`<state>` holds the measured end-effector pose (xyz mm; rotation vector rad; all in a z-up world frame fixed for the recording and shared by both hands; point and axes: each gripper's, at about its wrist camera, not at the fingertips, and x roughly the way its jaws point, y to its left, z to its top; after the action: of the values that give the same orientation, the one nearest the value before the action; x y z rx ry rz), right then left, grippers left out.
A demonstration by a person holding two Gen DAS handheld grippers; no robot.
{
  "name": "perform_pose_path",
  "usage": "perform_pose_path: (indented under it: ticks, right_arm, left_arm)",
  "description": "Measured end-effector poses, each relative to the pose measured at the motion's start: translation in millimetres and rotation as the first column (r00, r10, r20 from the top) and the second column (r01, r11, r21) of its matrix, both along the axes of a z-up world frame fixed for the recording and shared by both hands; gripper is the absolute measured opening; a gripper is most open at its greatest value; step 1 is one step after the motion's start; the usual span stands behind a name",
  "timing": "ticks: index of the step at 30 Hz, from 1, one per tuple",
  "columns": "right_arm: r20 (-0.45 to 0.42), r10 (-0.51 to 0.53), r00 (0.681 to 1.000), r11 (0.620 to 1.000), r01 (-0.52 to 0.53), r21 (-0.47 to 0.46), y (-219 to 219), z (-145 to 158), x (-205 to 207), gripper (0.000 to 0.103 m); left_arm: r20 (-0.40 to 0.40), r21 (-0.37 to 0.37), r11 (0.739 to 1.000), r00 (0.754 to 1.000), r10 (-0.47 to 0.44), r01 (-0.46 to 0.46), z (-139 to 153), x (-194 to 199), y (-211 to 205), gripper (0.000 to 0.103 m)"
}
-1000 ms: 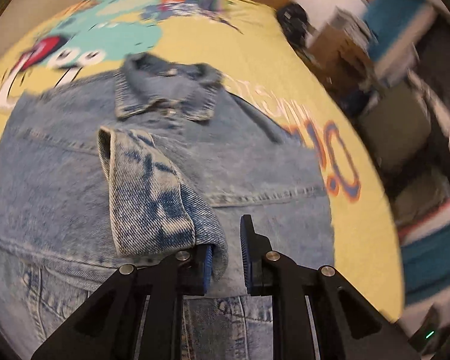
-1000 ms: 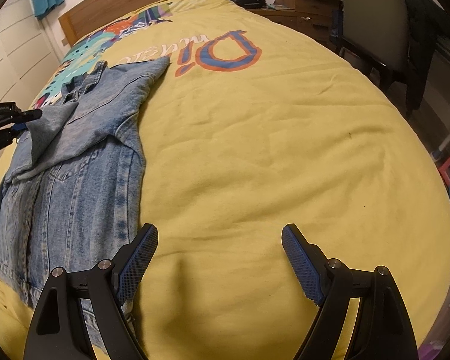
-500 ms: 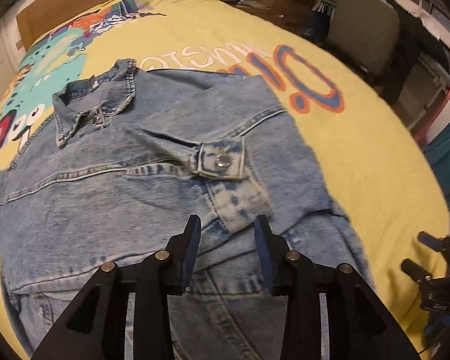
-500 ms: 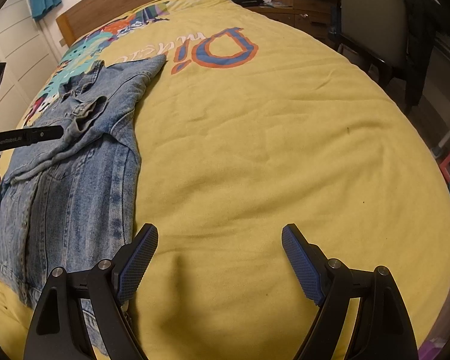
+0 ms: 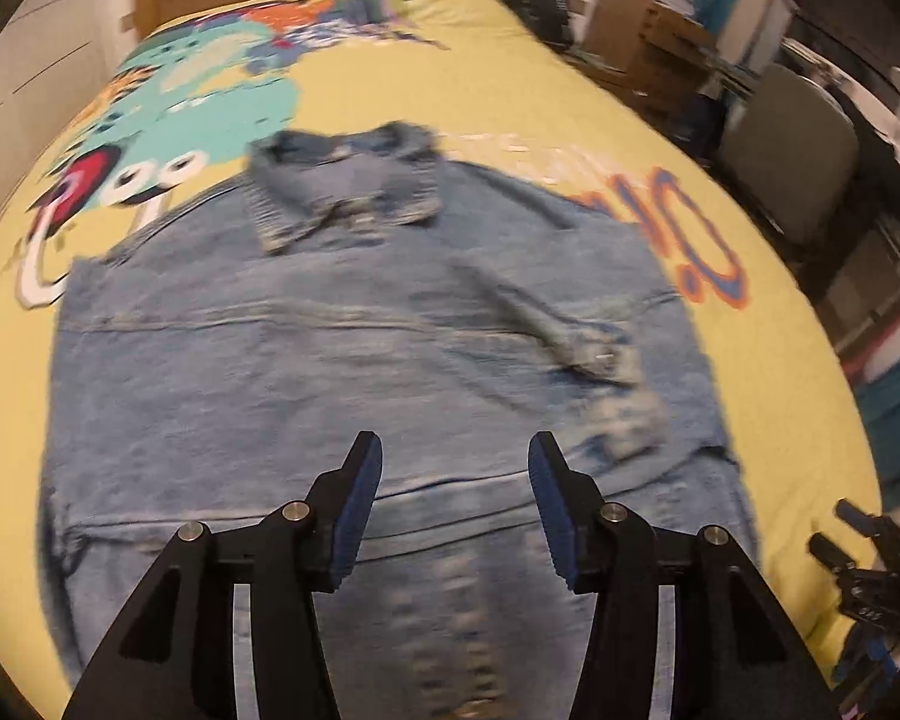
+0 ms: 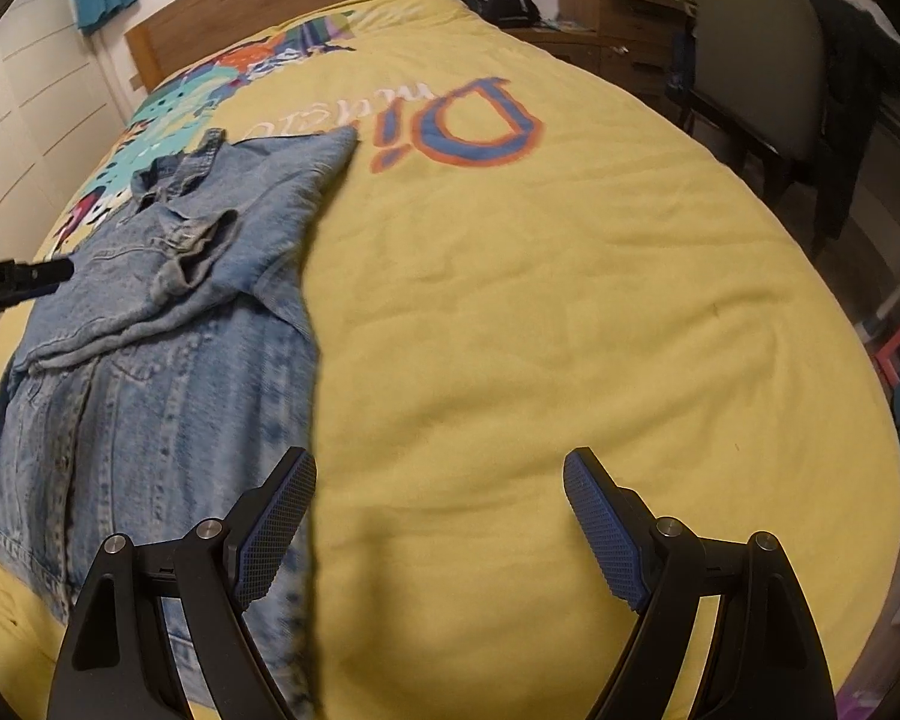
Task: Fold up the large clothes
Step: 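Move both tools to the jacket hem and grasp it, then fold the hem up toward the collar with both tools and release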
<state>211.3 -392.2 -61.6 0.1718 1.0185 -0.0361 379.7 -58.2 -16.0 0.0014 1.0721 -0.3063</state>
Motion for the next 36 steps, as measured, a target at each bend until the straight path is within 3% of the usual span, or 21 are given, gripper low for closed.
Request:
perform_pose_path:
  ticks: [7,15,21,27,31,36]
  right_arm:
    - [0.045,0.133,0.99,0.99,-0.131,-0.049,64.4,20.5,47.9,0.086]
    - [0.116,0.321,0.94,0.945,-0.309,-0.111,173.3,41.3,114.2,0.086]
    - [0.117,0.412,0.903,0.907,-0.395,-0.146,243.5,35.3,154.3,0.086]
    - [0.058,0.445,0.894,0.889,-0.432,-0.149,278.8,9.2,176.9,0.086]
    - [-0.009,0.462,0.887,0.873,-0.457,-0.169,282.3,-14.0,180.7,0.086]
    - [-0.017,0.403,0.915,0.909,-0.402,-0.105,248.5,-31.0,173.8,0.086]
  left_arm:
    - [-0.002,0.026,0.996,0.996,0.091,-0.091,-5.3,4.9,60.7,0.045]
    - [0.001,0.04,0.987,0.988,0.156,-0.156,-18.0,17.9,109.5,0.045]
    - [0.0,0.016,0.981,0.981,0.194,-0.194,-36.3,25.0,131.2,0.045]
    - [0.012,0.007,0.987,0.987,0.163,-0.163,-44.6,21.5,137.1,0.047]
    - [-0.012,0.016,0.985,0.985,0.173,-0.173,-48.0,19.4,146.1,0.067]
    - [-0.042,0.031,0.986,0.986,0.164,-0.163,-48.8,12.0,154.3,0.071]
